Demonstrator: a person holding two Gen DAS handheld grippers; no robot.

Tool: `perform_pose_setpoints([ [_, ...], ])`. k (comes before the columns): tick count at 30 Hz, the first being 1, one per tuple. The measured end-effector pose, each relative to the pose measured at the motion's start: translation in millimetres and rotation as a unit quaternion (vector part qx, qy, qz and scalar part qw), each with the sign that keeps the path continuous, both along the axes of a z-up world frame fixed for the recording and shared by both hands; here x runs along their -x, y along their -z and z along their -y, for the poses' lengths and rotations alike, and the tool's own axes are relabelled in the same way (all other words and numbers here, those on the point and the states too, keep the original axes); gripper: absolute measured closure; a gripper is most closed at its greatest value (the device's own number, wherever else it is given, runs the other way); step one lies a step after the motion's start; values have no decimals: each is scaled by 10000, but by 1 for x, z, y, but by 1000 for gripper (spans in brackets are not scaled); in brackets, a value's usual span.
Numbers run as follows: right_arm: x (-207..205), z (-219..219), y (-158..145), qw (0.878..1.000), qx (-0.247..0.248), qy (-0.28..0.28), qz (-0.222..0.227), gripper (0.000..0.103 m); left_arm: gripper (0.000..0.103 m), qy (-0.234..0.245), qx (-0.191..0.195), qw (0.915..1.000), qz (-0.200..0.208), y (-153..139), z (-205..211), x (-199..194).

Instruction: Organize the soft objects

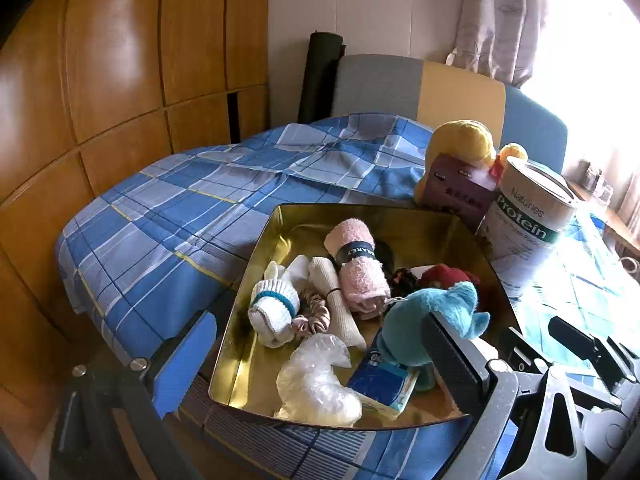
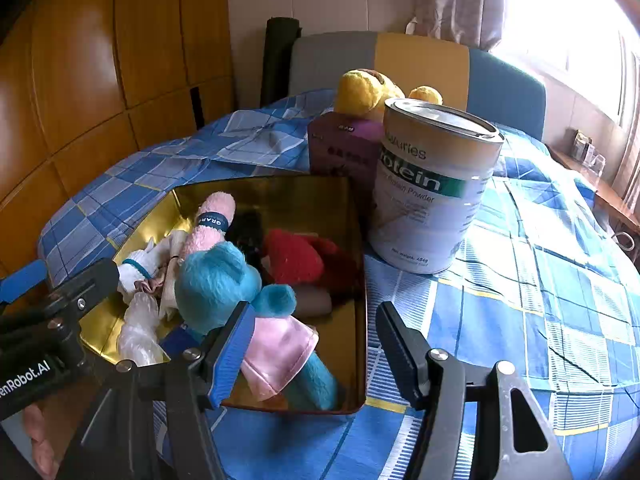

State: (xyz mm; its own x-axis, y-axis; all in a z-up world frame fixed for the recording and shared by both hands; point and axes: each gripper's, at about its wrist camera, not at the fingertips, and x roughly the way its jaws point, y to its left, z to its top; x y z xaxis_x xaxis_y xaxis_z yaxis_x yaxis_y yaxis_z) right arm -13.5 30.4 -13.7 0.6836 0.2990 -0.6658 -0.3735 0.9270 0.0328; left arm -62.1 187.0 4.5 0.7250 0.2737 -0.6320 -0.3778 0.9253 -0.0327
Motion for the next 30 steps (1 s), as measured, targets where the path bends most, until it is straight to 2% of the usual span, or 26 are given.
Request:
perform_pose_setpoints([
  [30, -1, 1, 1, 10000, -14, 26, -5, 39, 0, -9, -33, 10000, -24, 3, 3, 0],
])
